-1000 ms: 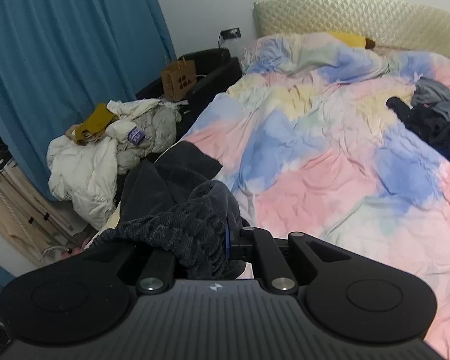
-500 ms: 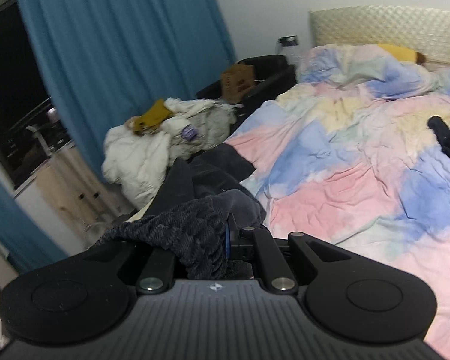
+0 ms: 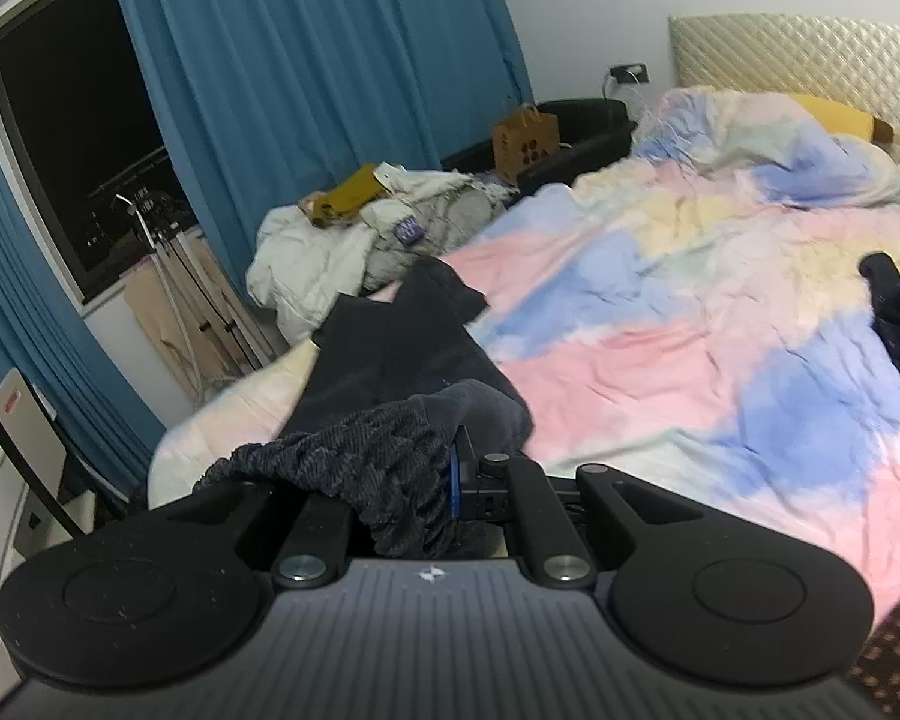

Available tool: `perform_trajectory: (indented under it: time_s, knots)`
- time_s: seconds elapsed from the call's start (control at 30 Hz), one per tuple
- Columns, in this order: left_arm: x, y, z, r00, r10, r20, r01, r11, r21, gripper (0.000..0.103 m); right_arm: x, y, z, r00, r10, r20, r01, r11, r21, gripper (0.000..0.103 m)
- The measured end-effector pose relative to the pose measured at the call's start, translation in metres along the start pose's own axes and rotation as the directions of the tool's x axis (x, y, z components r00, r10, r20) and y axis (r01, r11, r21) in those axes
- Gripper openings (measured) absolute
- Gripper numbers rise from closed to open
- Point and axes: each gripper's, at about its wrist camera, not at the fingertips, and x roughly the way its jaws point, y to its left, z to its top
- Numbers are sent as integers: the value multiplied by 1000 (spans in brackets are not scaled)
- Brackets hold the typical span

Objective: Fold clothes
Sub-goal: 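Lift the trousers by the cuffs with both grippers and lay them out flat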

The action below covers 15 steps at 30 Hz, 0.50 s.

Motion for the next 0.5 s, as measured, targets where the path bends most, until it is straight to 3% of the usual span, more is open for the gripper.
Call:
perform_trajectory:
  time_s: [0.13, 0.27, 0.37, 0.5]
  knots:
    - [41, -19, -34, 999, 28, -46, -27, 999, 39, 7, 2, -40, -24, 997, -48, -66, 47, 999, -28, 10]
    - [94, -28, -68, 990, 56, -130, -51, 998, 43, 7, 32, -69, -62, 977, -125, -173, 112, 990, -83, 10]
    - [127, -36, -96, 979, 70, -193, -63, 997, 41, 7, 63, -96, -101, 940, -203, -273, 182, 978, -102, 10]
    - [150, -50, -120, 974, 95, -208, -87, 995, 52, 8, 95, -125, -151, 892, -273, -360, 252, 962, -104, 11]
